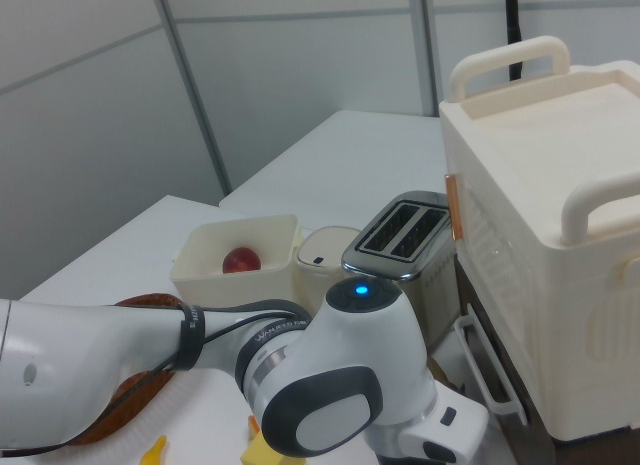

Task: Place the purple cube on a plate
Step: 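Carry the purple cube over the pink plate and lower it, then open the gripper to release the cube and move toward the yellow cube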

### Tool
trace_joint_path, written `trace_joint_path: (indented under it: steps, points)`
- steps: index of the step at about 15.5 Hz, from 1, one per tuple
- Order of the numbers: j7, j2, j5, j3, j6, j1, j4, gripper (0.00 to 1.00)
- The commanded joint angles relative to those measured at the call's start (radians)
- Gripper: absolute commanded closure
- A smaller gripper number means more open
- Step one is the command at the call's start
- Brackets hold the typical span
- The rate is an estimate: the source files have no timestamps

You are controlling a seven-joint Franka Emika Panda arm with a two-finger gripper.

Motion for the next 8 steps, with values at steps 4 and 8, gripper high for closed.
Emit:
trace_joint_path:
  steps: [4,8]
  points:
    - [-0.015,-0.009,0.01,0.004,0.017,-0.001,-0.001,0.0]
    - [0.024,-0.129,0.01,0.053,-0.076,0.013,0.013,0.0]
